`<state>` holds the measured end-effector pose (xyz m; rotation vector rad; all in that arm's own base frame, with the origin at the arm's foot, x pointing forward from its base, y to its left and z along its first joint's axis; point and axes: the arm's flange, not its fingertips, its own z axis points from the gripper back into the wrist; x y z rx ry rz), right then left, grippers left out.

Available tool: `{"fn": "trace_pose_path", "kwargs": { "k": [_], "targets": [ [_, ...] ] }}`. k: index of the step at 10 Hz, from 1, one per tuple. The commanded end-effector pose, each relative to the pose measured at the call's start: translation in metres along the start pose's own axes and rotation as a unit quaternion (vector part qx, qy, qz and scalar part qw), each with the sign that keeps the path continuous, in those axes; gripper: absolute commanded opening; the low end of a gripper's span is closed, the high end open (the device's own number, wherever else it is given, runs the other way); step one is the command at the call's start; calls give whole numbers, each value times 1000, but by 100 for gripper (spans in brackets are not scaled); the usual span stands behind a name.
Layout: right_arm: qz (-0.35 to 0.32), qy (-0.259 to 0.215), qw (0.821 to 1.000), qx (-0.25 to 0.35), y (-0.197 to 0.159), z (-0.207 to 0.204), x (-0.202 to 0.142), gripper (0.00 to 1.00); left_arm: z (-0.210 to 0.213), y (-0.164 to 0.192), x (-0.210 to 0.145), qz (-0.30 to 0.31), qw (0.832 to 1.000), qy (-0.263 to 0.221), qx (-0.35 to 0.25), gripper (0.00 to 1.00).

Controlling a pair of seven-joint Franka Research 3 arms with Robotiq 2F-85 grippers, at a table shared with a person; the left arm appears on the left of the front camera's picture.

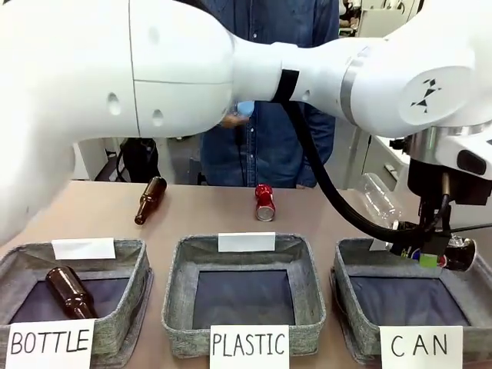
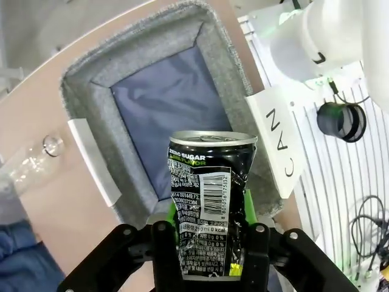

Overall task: Sort the can waste into the basket.
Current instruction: Pick up the can waste from the table and place it in the right Fabric basket.

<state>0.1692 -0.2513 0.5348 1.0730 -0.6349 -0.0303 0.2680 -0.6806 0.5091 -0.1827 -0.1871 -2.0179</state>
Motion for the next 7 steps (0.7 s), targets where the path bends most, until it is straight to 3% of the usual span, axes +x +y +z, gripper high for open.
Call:
{"fn": "trace_pose_path", "kwargs": {
  "k": [1,2,7],
  "targets": [
    [-12,-10,1000,-2,3,2,4,100,-1,9,8,19,999,18,20,96],
    [-12,-10,1000,-2,3,2,4,100,1,11,7,24,999,17,31,100],
    [-12,-10,1000,-2,3,2,4,100,13,7,-3,30,999,11,24,100]
  ]
}}
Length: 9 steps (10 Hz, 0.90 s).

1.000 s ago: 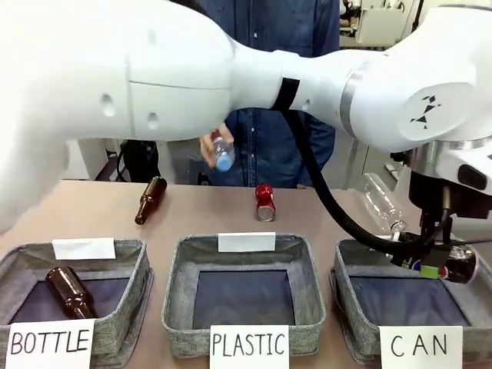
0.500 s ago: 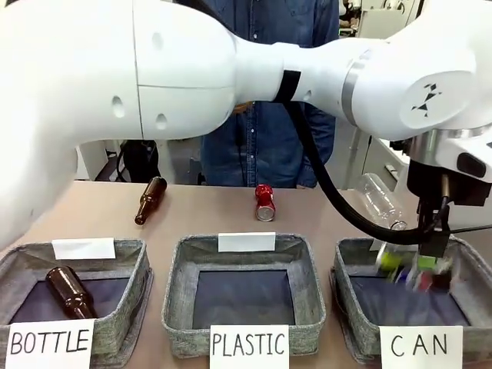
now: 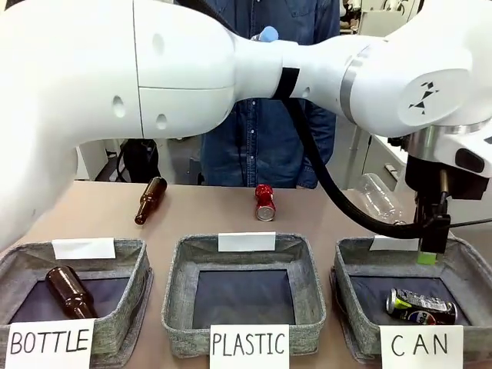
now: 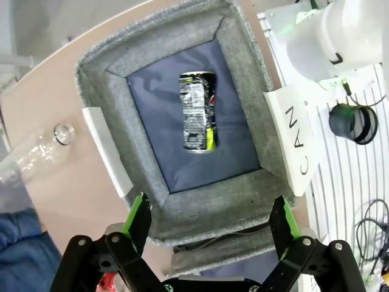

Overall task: Sort the can waste into the basket.
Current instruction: Pick up the can waste from the table and place it in the right Fabric basket.

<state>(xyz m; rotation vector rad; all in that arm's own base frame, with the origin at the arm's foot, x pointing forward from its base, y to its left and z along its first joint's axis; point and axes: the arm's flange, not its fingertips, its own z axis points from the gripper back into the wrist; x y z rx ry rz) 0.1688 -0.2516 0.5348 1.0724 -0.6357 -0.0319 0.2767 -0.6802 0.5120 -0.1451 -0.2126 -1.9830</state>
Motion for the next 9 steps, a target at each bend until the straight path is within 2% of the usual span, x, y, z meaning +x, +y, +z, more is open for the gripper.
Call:
{"fn": "trace_pose_path", "kwargs": {
  "k": [1,2,3,5,6,7,8,9],
  "targets": [
    [-12,-10,1000,-1,3,1,4,100,23,-3,-12,42,999,22,-13,100],
    [-12,-10,1000,-1,3,1,4,100,48,-12,-40,54,998,26,-21,100],
    [0,0,1000,0,0,0,0,100,86,-24,-81,76,997,4,-11,100],
    [-12,36,999,11,17,-65,26,100,152,-63,-192,183,983,-18,29,100],
    [-47,41,997,46,32,-101,38,100,172,-85,-243,238,970,-30,37,100],
    [-47,43,997,54,46,-140,41,100,189,-105,-292,307,950,-46,42,100],
    [-36,83,993,80,58,-178,36,100,205,-125,-343,384,919,-70,45,100],
    [-37,137,985,94,67,-217,27,100,220,-153,-401,457,881,-111,44,100]
  ]
}}
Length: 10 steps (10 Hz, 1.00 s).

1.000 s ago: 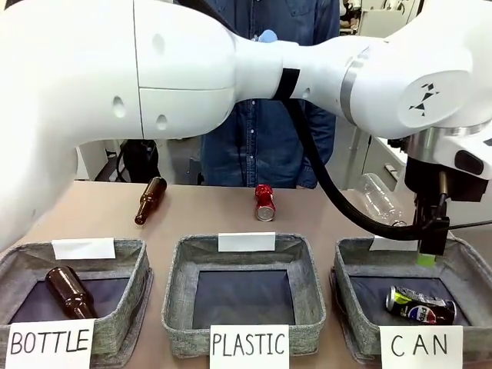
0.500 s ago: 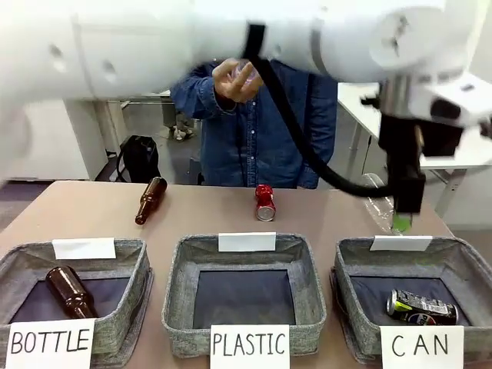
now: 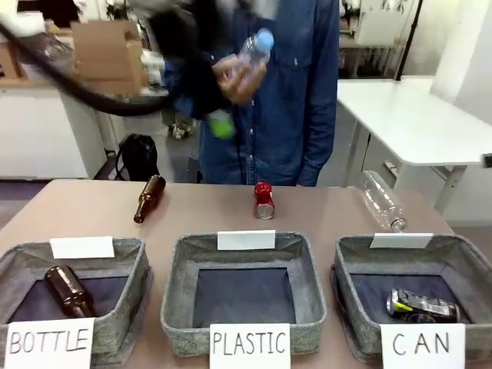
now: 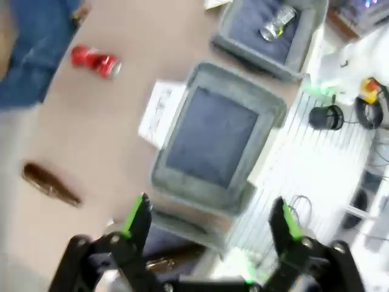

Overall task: Sort the can waste into the basket.
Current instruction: Pick up the can waste from the table and place it in the right Fabric basket.

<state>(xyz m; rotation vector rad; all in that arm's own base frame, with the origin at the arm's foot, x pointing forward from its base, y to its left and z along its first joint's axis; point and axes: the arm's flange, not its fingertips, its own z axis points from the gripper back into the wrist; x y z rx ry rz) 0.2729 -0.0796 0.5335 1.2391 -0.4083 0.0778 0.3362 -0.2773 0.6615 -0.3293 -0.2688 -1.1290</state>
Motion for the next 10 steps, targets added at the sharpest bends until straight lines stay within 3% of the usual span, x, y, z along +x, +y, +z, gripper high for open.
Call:
{"fn": "trace_pose_path", "kwargs": {
  "k": [1,2,3,4,5,6,10],
  "targets": [
    [-9,57,998,14,7,-54,3,100,20,18,-129,143,987,-73,3,100],
    [-27,69,996,45,11,-68,9,100,32,42,-180,233,965,-115,-30,100],
    [-35,51,996,67,15,-73,16,100,34,69,-224,296,936,-167,-88,100],
    [-40,47,993,100,19,-71,21,100,26,100,-255,320,890,-260,-194,100],
    [-43,30,994,95,19,-68,25,100,5,129,-269,358,855,-288,-240,100],
    [-18,69,995,66,12,-82,10,100,33,76,-254,270,945,-144,-112,100],
    [-18,69,995,66,12,-82,10,100,33,76,-254,270,945,-144,-112,100]
  ]
}}
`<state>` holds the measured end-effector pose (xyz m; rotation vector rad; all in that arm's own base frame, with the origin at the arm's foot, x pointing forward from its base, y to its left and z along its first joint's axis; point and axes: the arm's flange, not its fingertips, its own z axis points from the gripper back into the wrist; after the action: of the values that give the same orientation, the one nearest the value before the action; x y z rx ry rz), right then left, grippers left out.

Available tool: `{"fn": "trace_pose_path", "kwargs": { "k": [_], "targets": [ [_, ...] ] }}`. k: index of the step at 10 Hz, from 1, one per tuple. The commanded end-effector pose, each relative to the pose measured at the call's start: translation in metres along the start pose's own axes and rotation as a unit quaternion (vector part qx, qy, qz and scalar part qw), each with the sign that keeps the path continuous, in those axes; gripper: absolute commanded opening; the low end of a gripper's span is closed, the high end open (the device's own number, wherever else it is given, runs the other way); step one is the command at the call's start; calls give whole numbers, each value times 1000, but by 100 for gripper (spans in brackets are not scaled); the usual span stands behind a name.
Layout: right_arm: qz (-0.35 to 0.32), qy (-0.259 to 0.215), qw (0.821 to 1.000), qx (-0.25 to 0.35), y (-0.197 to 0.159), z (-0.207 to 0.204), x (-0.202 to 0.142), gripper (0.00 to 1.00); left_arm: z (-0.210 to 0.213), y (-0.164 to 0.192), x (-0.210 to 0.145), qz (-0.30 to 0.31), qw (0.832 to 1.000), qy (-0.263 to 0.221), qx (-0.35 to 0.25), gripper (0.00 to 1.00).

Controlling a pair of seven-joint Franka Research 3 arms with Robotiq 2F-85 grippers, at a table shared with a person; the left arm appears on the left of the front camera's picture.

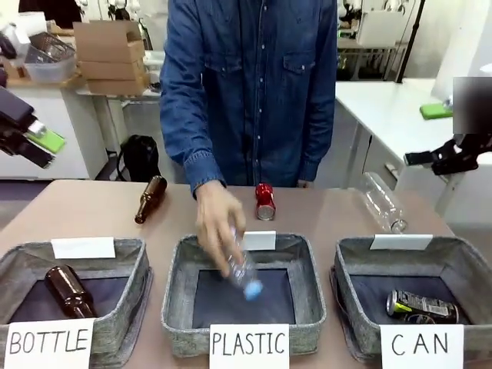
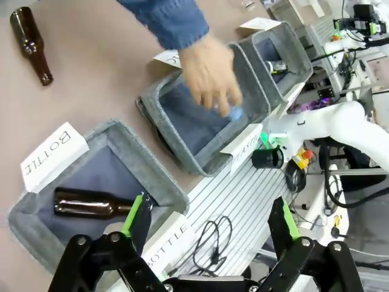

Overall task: Sort the can waste into the basket.
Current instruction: Pick up the can waste from the table and place it in the right Fabric basket.

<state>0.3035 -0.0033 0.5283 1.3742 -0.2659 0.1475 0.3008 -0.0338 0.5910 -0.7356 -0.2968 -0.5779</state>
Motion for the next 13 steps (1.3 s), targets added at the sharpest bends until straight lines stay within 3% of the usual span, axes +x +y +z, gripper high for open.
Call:
{"fn": "trace_pose_path", "kwargs": {
  "k": [1,11,13],
  "targets": [
    [5,5,1000,-5,-1,-2,-4,100,6,8,-5,8,1000,4,4,100],
    [0,0,1000,-1,0,0,0,100,6,8,-5,8,1000,4,4,100],
    [-18,15,984,-179,-10,-64,60,100,6,8,-5,8,1000,4,4,100]
  ]
}}
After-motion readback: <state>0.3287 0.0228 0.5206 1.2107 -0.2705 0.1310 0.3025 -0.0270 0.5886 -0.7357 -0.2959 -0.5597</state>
